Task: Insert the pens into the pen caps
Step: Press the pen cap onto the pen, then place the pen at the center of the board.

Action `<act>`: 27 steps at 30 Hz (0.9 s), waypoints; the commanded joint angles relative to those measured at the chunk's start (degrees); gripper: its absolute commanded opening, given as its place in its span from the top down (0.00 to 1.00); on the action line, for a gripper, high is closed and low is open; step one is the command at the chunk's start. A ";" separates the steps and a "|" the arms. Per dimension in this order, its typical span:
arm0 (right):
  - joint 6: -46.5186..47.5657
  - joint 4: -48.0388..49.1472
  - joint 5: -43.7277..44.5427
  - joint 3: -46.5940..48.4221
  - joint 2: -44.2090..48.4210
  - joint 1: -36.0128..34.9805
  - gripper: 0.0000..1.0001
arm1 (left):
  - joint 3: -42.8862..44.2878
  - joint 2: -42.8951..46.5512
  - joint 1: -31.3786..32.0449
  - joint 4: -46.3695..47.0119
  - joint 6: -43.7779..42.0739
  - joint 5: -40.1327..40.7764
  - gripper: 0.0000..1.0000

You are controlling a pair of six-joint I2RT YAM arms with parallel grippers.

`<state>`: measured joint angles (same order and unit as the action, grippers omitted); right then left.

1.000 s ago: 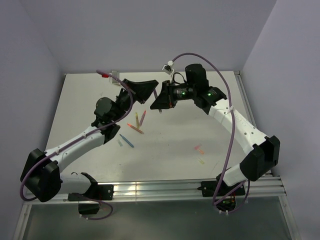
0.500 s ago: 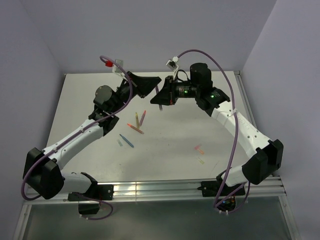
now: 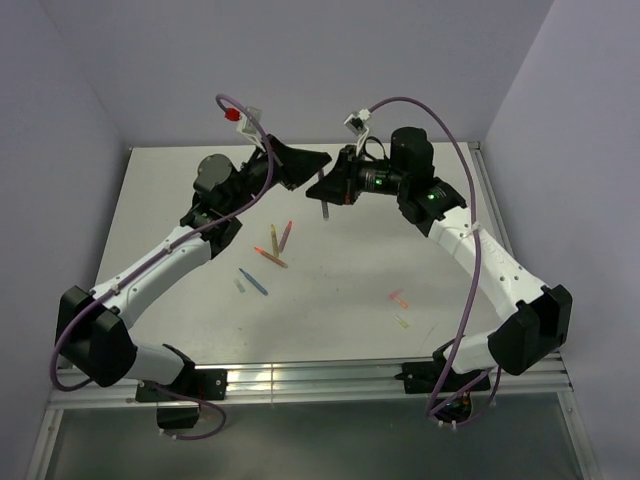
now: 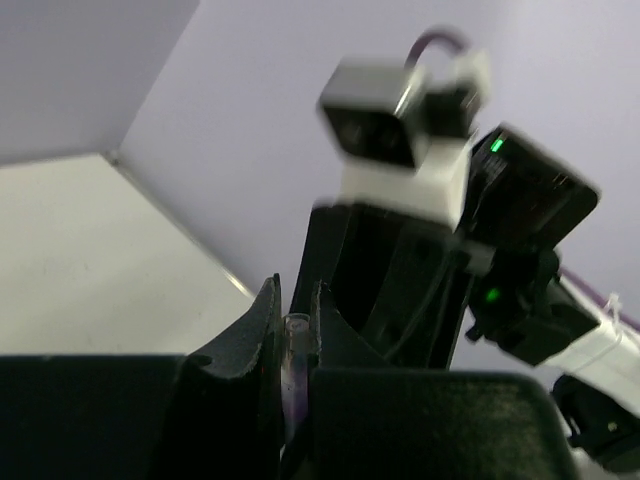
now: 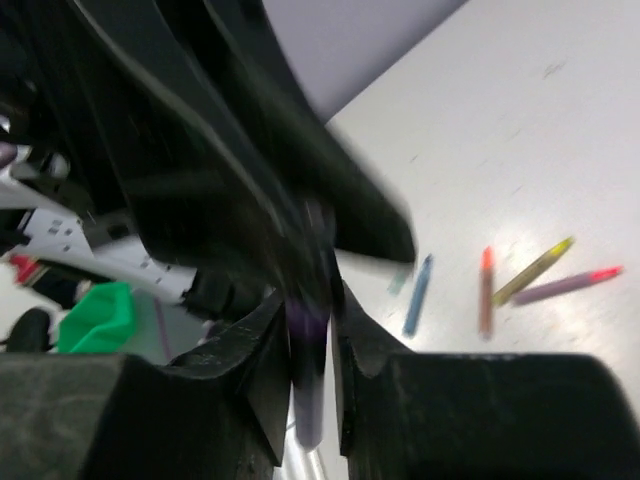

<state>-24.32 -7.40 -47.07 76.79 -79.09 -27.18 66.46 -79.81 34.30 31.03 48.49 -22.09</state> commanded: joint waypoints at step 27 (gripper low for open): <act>2.26 -2.36 39.07 -8.06 19.23 2.57 0.44 | 17.29 -25.20 -1.70 -11.78 -19.74 22.17 1.00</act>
<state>-21.39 -8.78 -13.91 69.97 -61.21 -24.82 80.27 -100.18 32.42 18.02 32.60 -6.09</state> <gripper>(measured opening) 0.562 0.112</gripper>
